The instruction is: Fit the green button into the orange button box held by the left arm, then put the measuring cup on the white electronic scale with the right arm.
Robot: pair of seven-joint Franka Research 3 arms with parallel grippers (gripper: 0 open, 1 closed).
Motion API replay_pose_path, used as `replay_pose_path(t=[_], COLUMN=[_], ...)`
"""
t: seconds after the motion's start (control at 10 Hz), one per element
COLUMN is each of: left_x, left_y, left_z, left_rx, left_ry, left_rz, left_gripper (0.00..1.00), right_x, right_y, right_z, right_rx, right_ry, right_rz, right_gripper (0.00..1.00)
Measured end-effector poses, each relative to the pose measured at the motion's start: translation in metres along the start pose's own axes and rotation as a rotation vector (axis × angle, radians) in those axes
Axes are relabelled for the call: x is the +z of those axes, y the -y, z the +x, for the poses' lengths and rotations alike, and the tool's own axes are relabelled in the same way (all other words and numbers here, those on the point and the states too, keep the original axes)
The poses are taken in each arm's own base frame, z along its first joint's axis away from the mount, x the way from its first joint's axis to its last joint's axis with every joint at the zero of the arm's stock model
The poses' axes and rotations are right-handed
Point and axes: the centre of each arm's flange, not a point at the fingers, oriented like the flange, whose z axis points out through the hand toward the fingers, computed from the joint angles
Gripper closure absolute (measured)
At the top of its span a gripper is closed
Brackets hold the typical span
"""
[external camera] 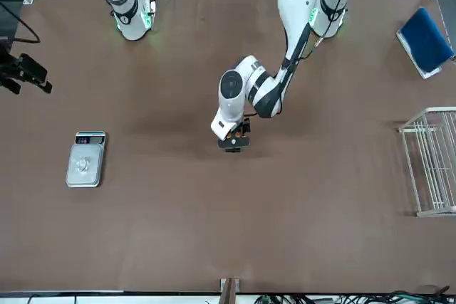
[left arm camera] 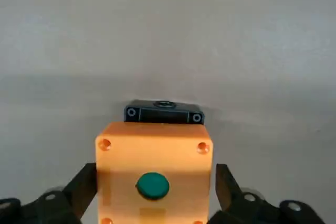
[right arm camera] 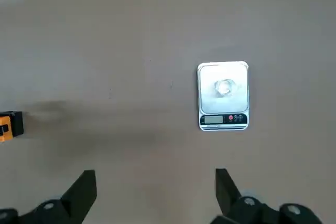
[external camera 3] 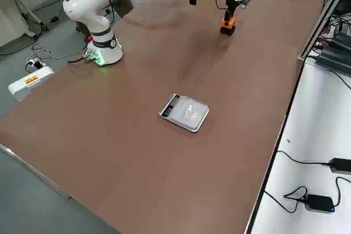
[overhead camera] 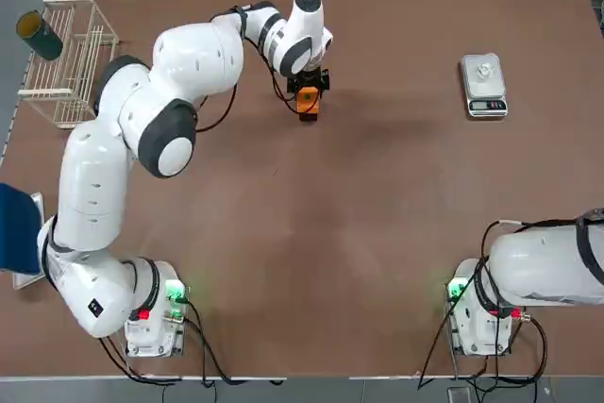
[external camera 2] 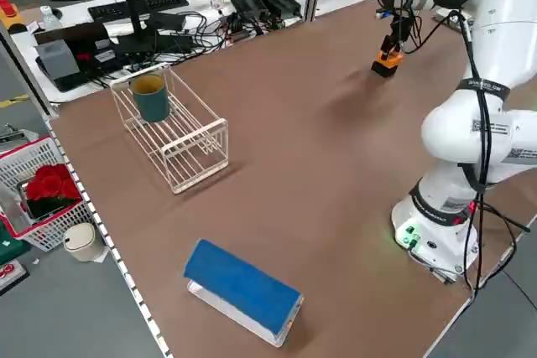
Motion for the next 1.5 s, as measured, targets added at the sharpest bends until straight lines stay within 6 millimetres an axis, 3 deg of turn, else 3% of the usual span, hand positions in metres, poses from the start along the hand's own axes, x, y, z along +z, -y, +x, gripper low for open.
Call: replay_pose_path(t=[0.7,1.0,1.2,1.5], left_x=[-0.014,-0.031,-0.038,-0.039], left_y=[-0.001,0.004,0.009,0.003], left_z=[0.002,0.008,0.012,0.005], left_rx=[0.007,-0.004,-0.012,-0.031], left_ry=[-0.014,-0.016,-0.019,-0.017], left_rz=[-0.003,-0.002,-0.003,-0.005], left_gripper=[0.02,0.11,0.26,0.73], right_x=[-0.002,-0.005,-0.007,-0.006], right_y=[-0.003,0.0,-0.004,-0.017], right_z=[-0.004,-0.008,-0.009,-0.011], right_rx=[0.105,0.17,0.137,0.106], right_ry=[0.003,0.013,0.01,0.03], right_rz=[-0.042,-0.047,-0.062,-0.064], right_gripper=[0.0,0.0,0.0,0.0])
